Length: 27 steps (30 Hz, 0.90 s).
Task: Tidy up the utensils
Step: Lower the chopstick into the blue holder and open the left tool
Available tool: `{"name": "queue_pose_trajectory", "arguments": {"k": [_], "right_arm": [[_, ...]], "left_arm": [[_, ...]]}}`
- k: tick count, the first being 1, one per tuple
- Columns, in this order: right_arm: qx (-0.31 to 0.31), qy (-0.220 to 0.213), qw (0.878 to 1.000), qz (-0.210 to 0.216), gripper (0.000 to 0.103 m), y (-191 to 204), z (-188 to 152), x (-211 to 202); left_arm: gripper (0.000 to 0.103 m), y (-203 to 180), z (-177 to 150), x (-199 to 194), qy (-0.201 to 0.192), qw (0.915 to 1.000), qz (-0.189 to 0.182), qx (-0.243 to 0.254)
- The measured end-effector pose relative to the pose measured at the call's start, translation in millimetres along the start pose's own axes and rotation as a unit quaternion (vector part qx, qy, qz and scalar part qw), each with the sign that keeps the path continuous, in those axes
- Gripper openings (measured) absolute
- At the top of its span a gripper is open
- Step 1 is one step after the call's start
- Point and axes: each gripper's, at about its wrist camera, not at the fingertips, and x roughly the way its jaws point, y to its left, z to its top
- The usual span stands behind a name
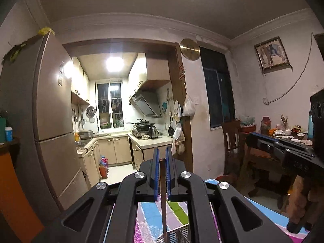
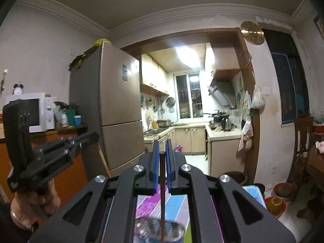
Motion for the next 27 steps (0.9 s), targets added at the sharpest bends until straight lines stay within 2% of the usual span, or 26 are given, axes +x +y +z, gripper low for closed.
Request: {"name": "queue_pose_trajectory", "arguments": {"k": [3, 6, 11, 14, 17, 19, 21, 27], "right_arm": [[0.011, 0.001, 1.0, -0.007, 0.005, -9, -11, 27], [0.028, 0.021, 0.999, -0.013, 0.005, -17, -36, 50], [0.049, 0.07, 0.996, -0.011, 0.005, -22, -86, 79], [0.048, 0.087, 0.995, -0.009, 0.005, -17, -100, 86], [0.049, 0.1, 0.994, -0.008, 0.005, -14, -107, 89], [0.047, 0.107, 0.993, -0.006, 0.005, -12, -107, 91], [0.04, 0.11, 0.993, -0.009, 0.005, -9, -105, 90], [0.031, 0.097, 0.995, -0.019, 0.005, -9, -92, 74]], "left_arm": [[0.007, 0, -14, 28, 0.018, 0.9997, -0.004, -0.014], [0.007, -2, -40, 50, 0.042, 0.9987, -0.007, -0.028], [0.007, -5, -92, 74, 0.086, 0.9954, 0.022, -0.036], [0.007, -5, -113, 79, 0.102, 0.9936, 0.042, -0.025], [0.007, -9, -121, 82, 0.111, 0.9923, 0.055, -0.013], [0.007, -11, -125, 78, 0.107, 0.9913, 0.076, -0.005], [0.007, -13, -126, 74, 0.107, 0.9911, 0.079, 0.0], [0.008, -20, -117, 63, 0.096, 0.9882, 0.116, 0.028]]}}
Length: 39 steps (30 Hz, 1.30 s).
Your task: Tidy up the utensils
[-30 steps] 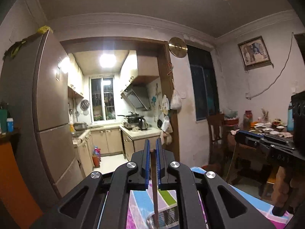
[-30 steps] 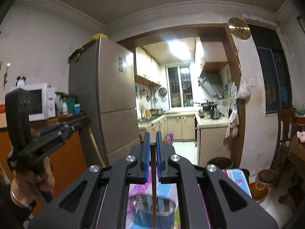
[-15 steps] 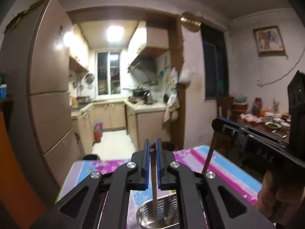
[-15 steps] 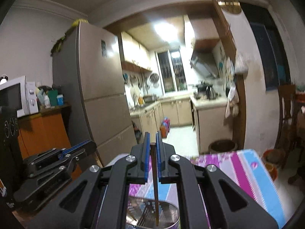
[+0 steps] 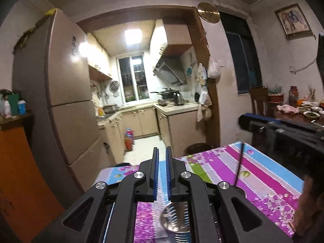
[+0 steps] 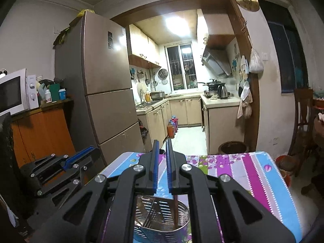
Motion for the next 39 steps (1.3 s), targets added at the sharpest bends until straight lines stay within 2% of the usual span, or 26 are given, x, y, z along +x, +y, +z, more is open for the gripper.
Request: {"name": "queue_pose_trajectory", "arguments": {"k": [12, 13, 14, 15, 16, 17, 18, 21, 22, 24, 25, 26, 32, 35, 39], "right_arm": [[-0.029, -0.022, 0.999, -0.014, 0.006, 5, 6, -59], [-0.035, -0.022, 0.999, -0.016, 0.008, 5, 5, -68], [-0.041, -0.025, 0.999, -0.019, 0.014, 5, 3, -79], [-0.046, -0.029, 0.998, -0.022, 0.028, 4, 2, -88], [-0.05, -0.037, 0.998, -0.028, 0.037, 1, 0, -101], [-0.053, -0.049, 0.997, -0.034, 0.053, -4, -4, -118], [-0.054, -0.058, 0.996, -0.036, 0.059, -9, -9, -133], [-0.066, -0.064, 0.994, -0.062, 0.065, -26, -24, -174], [-0.069, -0.065, 0.993, -0.075, 0.067, -34, -31, -190], [-0.065, -0.067, 0.991, -0.095, 0.075, -45, -40, -212], [-0.059, -0.068, 0.991, -0.103, 0.083, -52, -45, -225], [-0.053, -0.067, 0.99, -0.108, 0.089, -58, -50, -238], [-0.047, -0.056, 0.983, -0.17, 0.09, -61, -86, -296], [-0.055, -0.035, 0.981, -0.184, 0.09, -51, -111, -311], [-0.063, 0.005, 0.982, -0.179, 0.09, -31, -151, -325]], "left_arm": [[0.008, 2, 6, -52, -0.032, 0.9981, 0.047, 0.023], [0.014, 7, 4, -60, -0.031, 0.9981, 0.049, 0.021], [0.03, 14, 2, -71, -0.032, 0.9979, 0.053, 0.017], [0.04, 20, 0, -80, -0.036, 0.9976, 0.057, 0.014], [0.055, 28, -2, -92, -0.043, 0.9971, 0.062, 0.009], [0.066, 42, -7, -111, -0.05, 0.9964, 0.068, -0.001], [0.068, 51, -10, -122, -0.054, 0.9962, 0.068, -0.008], [0.079, 85, -26, -169, -0.062, 0.9951, 0.07, -0.033], [0.086, 96, -33, -184, -0.063, 0.9945, 0.073, -0.041], [0.096, 115, -45, -213, -0.069, 0.9931, 0.076, -0.056], [0.098, 124, -53, -229, -0.074, 0.9923, 0.076, -0.065], [0.098, 133, -62, -246, -0.076, 0.9915, 0.076, -0.073], [0.098, 141, -103, -308, -0.07, 0.9927, 0.074, -0.064], [0.098, 123, -131, -324, -0.03, 0.9962, 0.071, -0.041], [0.098, 93, -168, -336, 0.018, 0.9987, 0.045, -0.016]]}}
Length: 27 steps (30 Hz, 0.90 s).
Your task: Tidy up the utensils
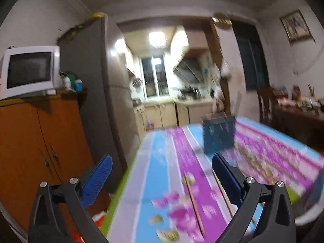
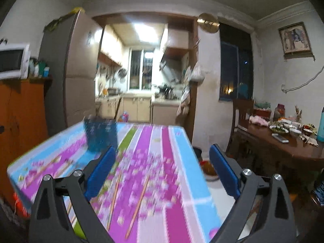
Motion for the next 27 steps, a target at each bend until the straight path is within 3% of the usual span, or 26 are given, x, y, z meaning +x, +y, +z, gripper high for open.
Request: {"name": "queue_pose_trajectory", "arguments": {"k": [3, 5, 7, 8, 11, 14, 19, 27], "right_arm": [[-0.011, 0.031, 0.999, 0.026, 0.089, 26, -31, -12], [-0.032, 0.041, 0.998, 0.04, 0.077, 46, -49, -18], [-0.058, 0.048, 0.995, 0.059, 0.057, 68, -66, -21], [-0.073, 0.057, 0.993, 0.073, 0.045, 82, -75, -19], [-0.108, 0.071, 0.984, 0.123, 0.016, 122, -93, -15], [-0.131, 0.081, 0.976, 0.155, 0.014, 151, -106, -8], [-0.156, 0.105, 0.967, 0.17, 0.014, 181, -120, 1], [-0.154, 0.128, 0.967, 0.159, 0.014, 190, -130, 10]], "left_arm": [[0.098, -29, -26, -7, 0.035, 0.9989, -0.025, 0.02], [0.098, -52, -43, -13, 0.051, 0.9973, -0.035, 0.039], [0.094, -70, -57, -12, 0.07, 0.9953, -0.049, 0.046], [0.083, -80, -64, -10, 0.083, 0.9929, -0.071, 0.047], [0.068, -105, -80, -6, 0.11, 0.9869, -0.106, 0.054], [0.059, -122, -92, -2, 0.121, 0.9823, -0.128, 0.064], [0.058, -137, -110, 4, 0.135, 0.9797, -0.137, 0.058], [0.029, -150, -114, 21, 0.135, 0.9783, -0.149, 0.051]]}}
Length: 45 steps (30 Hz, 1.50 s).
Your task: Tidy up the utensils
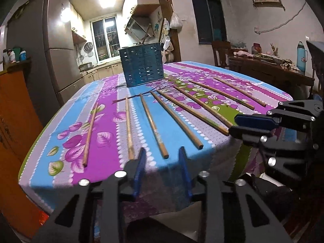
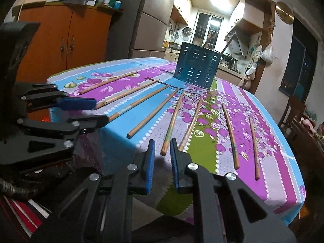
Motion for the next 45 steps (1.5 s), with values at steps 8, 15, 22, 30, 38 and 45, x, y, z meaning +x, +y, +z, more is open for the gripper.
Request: {"name": "queue_pose_trajectory", "arguments": {"k": [8, 15, 22, 30, 38, 45], "right_arm": [[-0.003, 0.016, 1.0, -0.022, 0.014, 3, 2, 14], [0.007, 0.027, 0.999, -0.026, 0.01, 1, 3, 20], [0.03, 0.033, 0.999, -0.024, 0.008, -1, 3, 22], [0.073, 0.037, 0.996, -0.017, 0.005, -7, 4, 22], [0.107, 0.019, 0.994, -0.034, 0.005, -18, 7, 16], [0.12, -0.031, 0.992, -0.038, 0.004, -26, 15, -1]], "left_arm": [[0.022, 2, 0, 6, -0.006, 0.9998, 0.021, 0.001], [0.022, 4, -2, 7, -0.009, 0.9997, 0.022, 0.004], [0.022, 1, -1, 5, -0.017, 0.9997, 0.011, 0.014], [0.022, 2, -2, 4, -0.017, 0.9995, 0.008, 0.023], [0.022, 4, -2, 4, -0.021, 0.9995, 0.009, 0.022], [0.022, 3, 0, 6, -0.021, 0.9995, 0.004, 0.022]]}}
